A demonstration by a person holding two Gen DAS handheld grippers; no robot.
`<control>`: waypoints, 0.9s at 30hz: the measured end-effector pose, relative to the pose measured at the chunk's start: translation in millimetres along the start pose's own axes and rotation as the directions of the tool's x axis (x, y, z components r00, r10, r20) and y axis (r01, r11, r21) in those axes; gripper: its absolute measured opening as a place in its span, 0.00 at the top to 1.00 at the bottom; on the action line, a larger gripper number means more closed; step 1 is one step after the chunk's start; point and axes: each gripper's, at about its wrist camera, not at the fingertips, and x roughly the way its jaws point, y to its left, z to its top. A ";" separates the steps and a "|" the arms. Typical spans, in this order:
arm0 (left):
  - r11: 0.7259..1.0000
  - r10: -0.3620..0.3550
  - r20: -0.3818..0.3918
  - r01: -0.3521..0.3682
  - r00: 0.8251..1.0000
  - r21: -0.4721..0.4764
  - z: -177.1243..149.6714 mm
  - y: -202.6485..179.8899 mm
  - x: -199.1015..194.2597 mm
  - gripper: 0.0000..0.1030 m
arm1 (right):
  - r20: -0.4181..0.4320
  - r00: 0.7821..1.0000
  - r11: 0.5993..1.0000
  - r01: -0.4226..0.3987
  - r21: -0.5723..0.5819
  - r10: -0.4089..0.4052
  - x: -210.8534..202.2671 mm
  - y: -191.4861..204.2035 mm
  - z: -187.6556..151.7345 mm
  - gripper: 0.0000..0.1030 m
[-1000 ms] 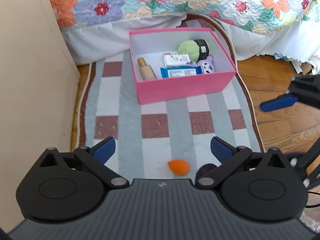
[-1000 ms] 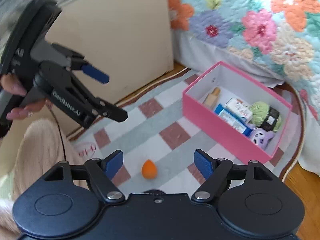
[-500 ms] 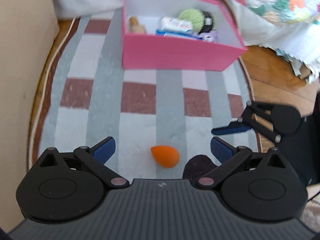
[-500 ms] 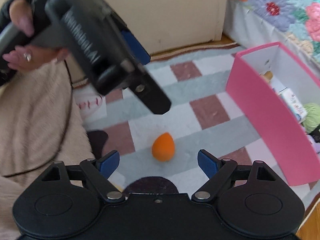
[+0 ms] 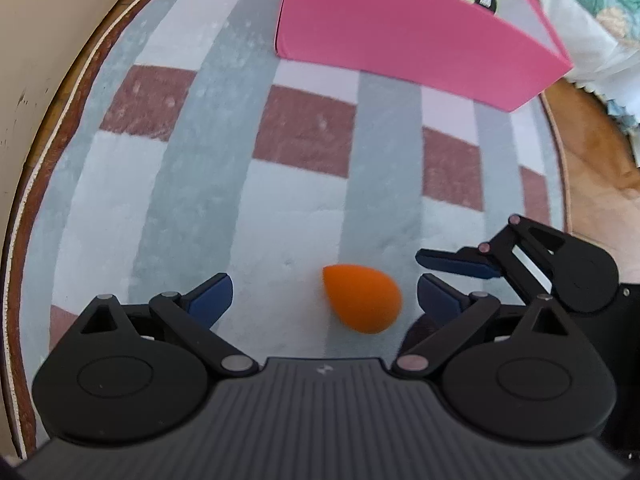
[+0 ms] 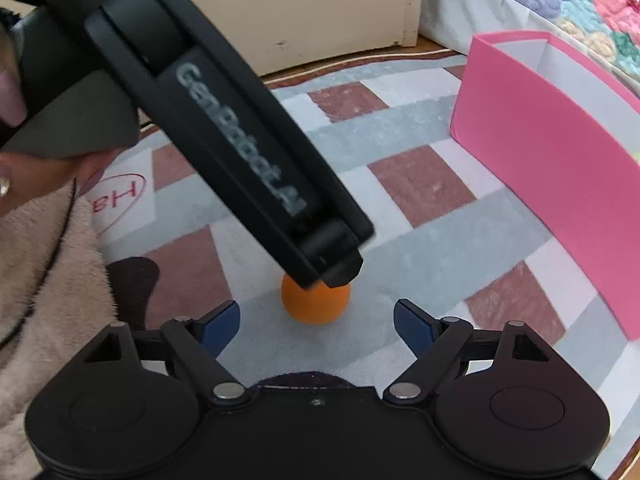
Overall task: Organize objects
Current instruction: 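Close the right tool on the orange makeup sponge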
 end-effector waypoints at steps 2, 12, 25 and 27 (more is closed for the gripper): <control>1.000 0.008 0.011 -0.009 1.000 0.004 -0.7 -0.2 2.4 0.08 | 0.009 1.000 1.000 -0.002 0.026 0.002 4.0 1.8 -4.3 0.21; 0.991 -0.128 0.028 0.129 0.991 -0.046 -0.5 -0.6 13.7 0.61 | 0.068 0.998 0.997 0.000 0.081 -0.006 0.3 0.3 -8.7 0.63; 0.990 -0.141 0.078 0.141 0.987 0.002 -6.9 -8.8 -19.2 0.62 | 0.069 0.997 0.992 -0.047 0.121 0.039 -32.1 4.1 2.2 0.63; 0.989 -0.147 0.091 0.147 0.985 0.012 -6.3 -10.8 -27.7 0.62 | 0.067 0.997 0.993 -0.043 0.108 0.036 -39.4 7.1 5.3 0.63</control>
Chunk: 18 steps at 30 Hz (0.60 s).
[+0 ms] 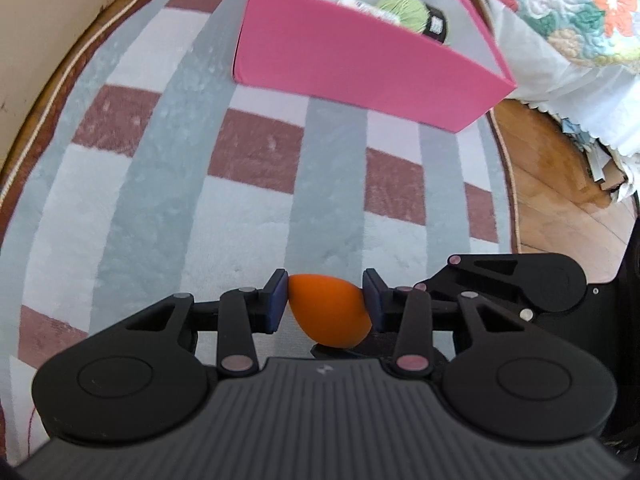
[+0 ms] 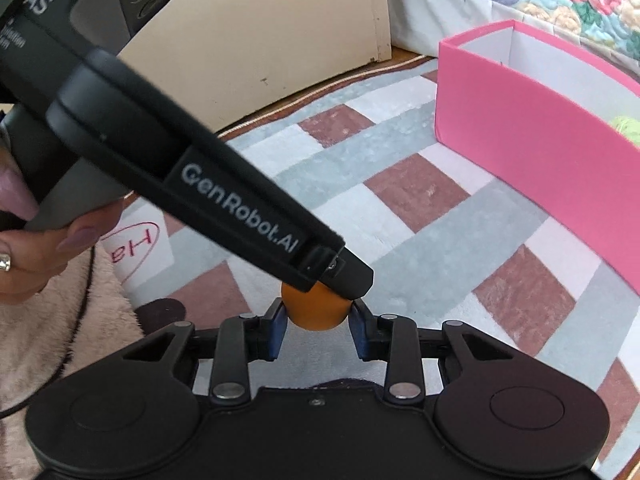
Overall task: Organize objects
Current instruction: 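Close the right tool on the orange makeup sponge, then lift the sponge and carry it into the pink box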
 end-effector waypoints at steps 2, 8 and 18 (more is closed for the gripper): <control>1.000 -0.010 0.010 0.010 1.000 0.000 1.4 -2.8 -7.8 0.62 | -0.001 1.000 1.000 0.005 -0.013 -0.005 -7.4 2.3 5.7 0.63; 0.999 -0.031 0.061 0.029 0.998 0.032 7.9 -17.9 -33.4 0.62 | 0.026 0.999 1.000 0.027 -0.016 -0.026 -35.4 2.2 17.7 0.63; 0.992 -0.038 0.164 0.018 0.986 0.122 31.1 -47.3 -86.8 0.62 | 0.106 0.991 0.994 0.091 -0.059 -0.084 -77.1 4.8 50.4 0.63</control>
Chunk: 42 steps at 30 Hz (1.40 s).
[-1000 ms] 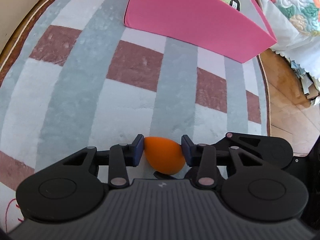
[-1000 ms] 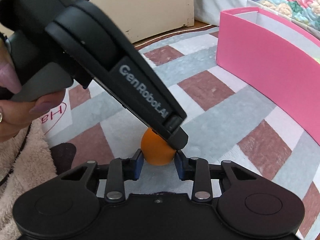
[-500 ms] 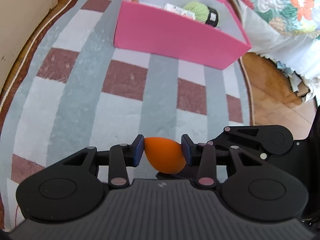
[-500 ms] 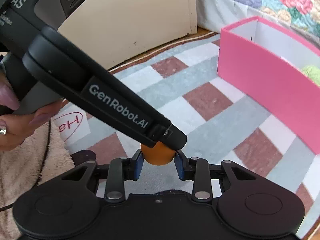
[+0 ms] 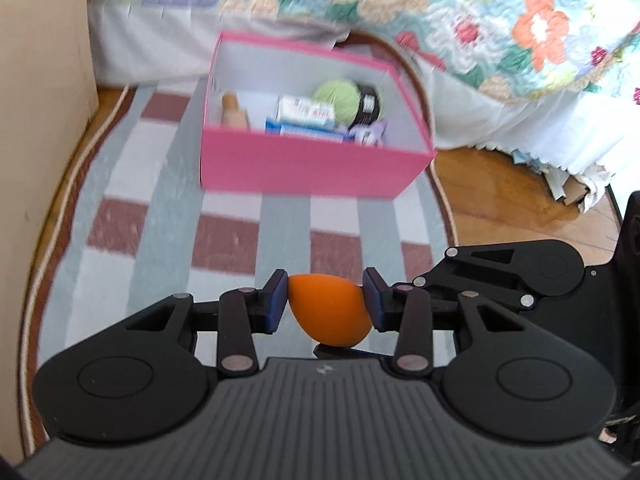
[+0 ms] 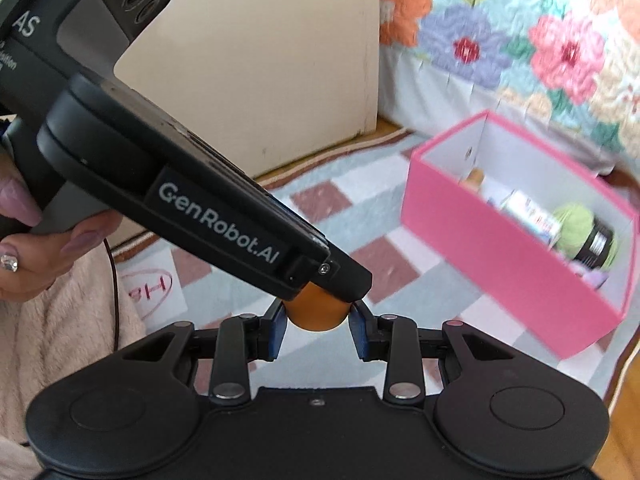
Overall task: Organize objects
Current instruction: 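Lift the sponge and carry it into the pink box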
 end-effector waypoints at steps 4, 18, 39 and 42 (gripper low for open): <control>0.999 0.003 0.031 -0.005 1.000 0.049 20.3 -9.9 -17.6 0.61 | 0.018 1.000 1.000 0.012 0.003 -0.013 -14.8 -5.9 23.8 0.63; 0.990 0.046 0.150 -0.065 0.988 0.124 117.0 -29.9 -49.0 0.61 | 0.061 0.996 0.997 0.074 -0.027 -0.072 -22.1 -29.2 102.2 0.62; 0.995 0.094 0.058 -0.091 0.994 -0.042 204.6 56.4 173.0 0.61 | -0.051 0.994 0.929 0.108 0.353 -0.097 151.9 -180.2 118.2 0.63; 0.994 0.101 0.045 -0.099 0.994 -0.042 204.8 62.5 190.2 0.61 | -0.072 0.993 0.931 0.112 0.348 -0.092 168.1 -189.7 115.7 0.63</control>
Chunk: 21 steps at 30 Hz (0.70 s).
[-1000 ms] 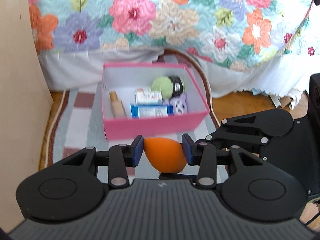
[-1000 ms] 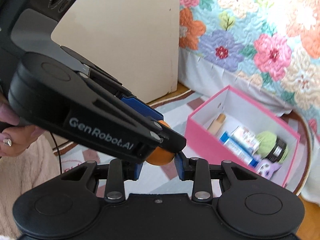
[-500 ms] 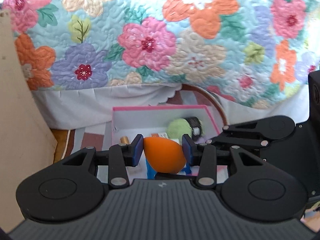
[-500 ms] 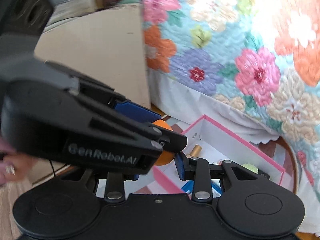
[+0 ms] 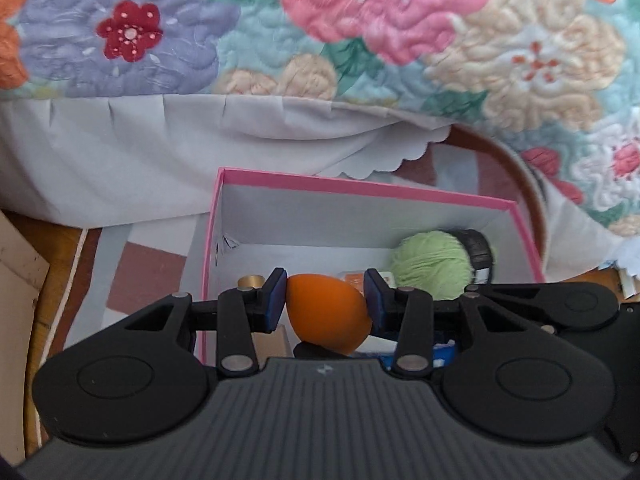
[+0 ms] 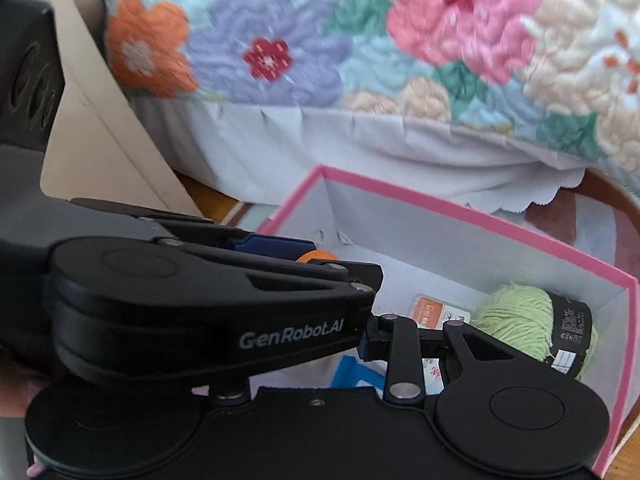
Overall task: Organize objects
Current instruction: 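Lift the sponge and carry it into the pink box, then open the right tool to release the sponge and withdraw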
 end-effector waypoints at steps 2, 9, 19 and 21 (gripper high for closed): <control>1.000 0.001 -0.013 -0.001 1.000 -0.006 0.8 3.6 10.7 0.61 | -0.011 1.000 0.999 0.004 -0.040 -0.005 9.4 -3.2 0.6 0.63; 0.999 0.037 -0.028 -0.036 0.999 0.037 3.9 0.3 29.4 0.60 | -0.027 1.000 0.994 -0.008 -0.109 0.005 24.6 -17.5 1.3 0.60; 0.999 0.032 -0.023 -0.033 0.999 -0.023 1.9 3.6 10.4 0.45 | -0.007 0.999 0.994 0.048 -0.099 -0.049 10.0 -24.2 -9.0 0.58; 0.999 0.030 -0.023 -0.031 0.999 -0.036 0.2 4.8 -1.0 0.44 | 0.009 0.999 0.995 0.038 -0.088 -0.038 1.4 -23.6 -10.5 0.58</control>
